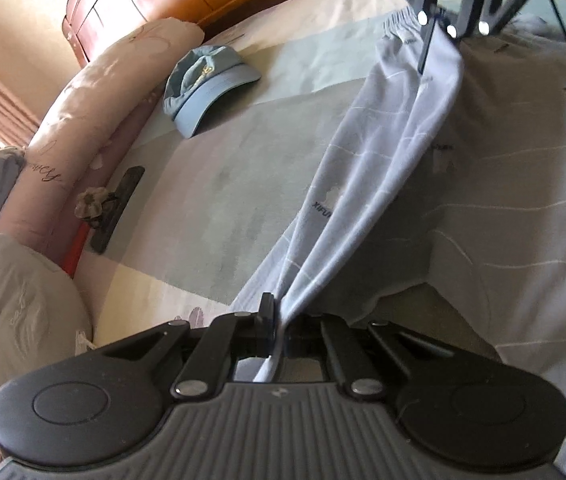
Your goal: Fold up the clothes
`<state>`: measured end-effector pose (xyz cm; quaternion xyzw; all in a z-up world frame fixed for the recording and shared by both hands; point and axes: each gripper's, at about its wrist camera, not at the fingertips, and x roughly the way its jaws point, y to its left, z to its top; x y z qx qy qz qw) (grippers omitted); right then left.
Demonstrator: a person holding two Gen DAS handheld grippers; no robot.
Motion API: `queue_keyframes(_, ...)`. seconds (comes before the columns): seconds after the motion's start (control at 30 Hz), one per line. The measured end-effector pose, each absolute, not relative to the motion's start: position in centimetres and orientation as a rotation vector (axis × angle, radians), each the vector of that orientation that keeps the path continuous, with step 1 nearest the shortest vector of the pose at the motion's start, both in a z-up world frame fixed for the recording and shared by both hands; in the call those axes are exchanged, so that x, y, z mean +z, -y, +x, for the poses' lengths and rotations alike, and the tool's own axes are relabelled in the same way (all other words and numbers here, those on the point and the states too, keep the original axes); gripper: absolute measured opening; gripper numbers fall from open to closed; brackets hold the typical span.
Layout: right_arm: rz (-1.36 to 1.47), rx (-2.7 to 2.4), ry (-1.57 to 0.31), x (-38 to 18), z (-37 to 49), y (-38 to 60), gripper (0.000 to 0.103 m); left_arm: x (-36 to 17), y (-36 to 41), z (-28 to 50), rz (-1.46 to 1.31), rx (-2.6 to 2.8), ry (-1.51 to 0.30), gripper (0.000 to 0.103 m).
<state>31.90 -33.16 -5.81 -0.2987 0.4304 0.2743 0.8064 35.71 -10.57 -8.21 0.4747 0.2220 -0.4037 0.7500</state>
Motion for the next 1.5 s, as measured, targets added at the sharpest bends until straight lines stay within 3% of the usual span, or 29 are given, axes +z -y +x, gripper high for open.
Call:
queue_keyframes(0.7, -0.712, 0.590, -0.782, -7.9, 31.5, 33.4, 0.002, -10.7, 10.4, 34.0, 1.155, -0.847, -0.327, 0.002)
queue_keyframes(1.2, -0.562, 0.444, -0.557, -4.2, 24.4, 35.1, 0.002, -8.9, 11.6, 27.6, 1.191, -0.592, -0.279, 0.003)
queue_keyframes(1.5, -0.757, 0.461, -0.476, -5.9, 18.2, 34.1, 0.002, -8.9, 11.5, 23.4, 1.211, -0.566, -0.265, 0.003)
